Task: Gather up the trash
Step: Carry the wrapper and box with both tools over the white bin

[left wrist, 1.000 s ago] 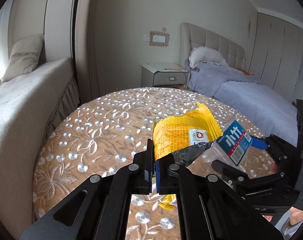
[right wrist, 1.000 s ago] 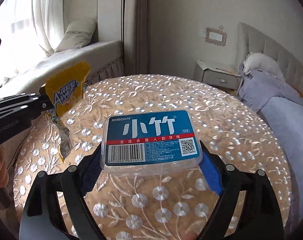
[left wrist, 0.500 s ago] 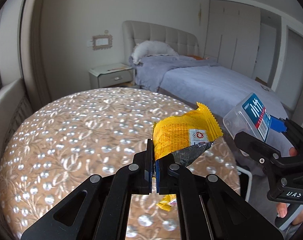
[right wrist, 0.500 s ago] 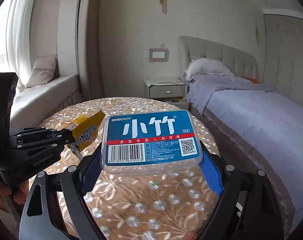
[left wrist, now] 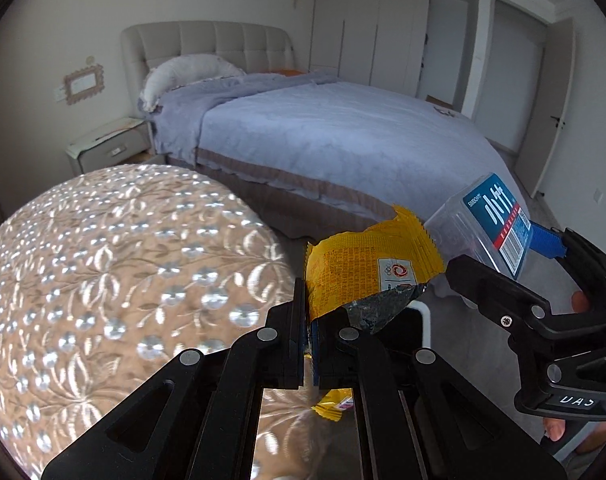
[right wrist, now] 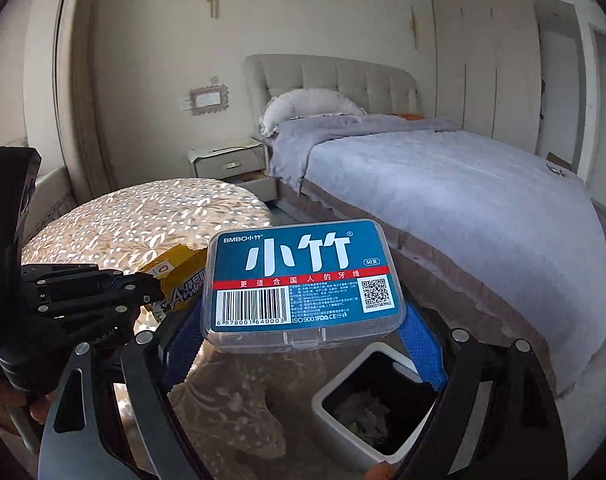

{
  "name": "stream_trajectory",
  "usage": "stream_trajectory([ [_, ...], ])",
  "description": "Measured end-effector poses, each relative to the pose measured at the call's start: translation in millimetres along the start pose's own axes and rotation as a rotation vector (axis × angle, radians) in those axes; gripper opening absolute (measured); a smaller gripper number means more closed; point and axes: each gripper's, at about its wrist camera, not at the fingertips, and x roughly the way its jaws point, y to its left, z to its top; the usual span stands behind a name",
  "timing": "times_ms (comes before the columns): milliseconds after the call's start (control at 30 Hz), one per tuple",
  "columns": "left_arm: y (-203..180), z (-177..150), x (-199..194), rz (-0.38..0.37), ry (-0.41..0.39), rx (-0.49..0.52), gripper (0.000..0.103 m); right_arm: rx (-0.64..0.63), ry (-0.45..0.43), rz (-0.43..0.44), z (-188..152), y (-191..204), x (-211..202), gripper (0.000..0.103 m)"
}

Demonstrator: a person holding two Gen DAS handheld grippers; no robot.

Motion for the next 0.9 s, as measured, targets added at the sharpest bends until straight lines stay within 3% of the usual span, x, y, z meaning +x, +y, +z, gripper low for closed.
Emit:
stream_trajectory([
  [200, -39.1, 3.6, 37.3, -0.042, 0.049, 0.06, 0.002, 0.061, 0.026, -0.05, -20.4, -40.4, 8.2, 0.087],
  [533, -84.7, -2.9, 92.7, -0.048, 0.148, 0.133, 0.002, 0.104, 0.049, -0.114, -49.1, -88.4, 19.7, 0.087],
  [900, -111.2, -13.6, 165.6, -0.065, 0.269, 0.157, 0.002, 0.138, 0.086, -0.102, -70.0, -134.4, 43.5, 0.087],
])
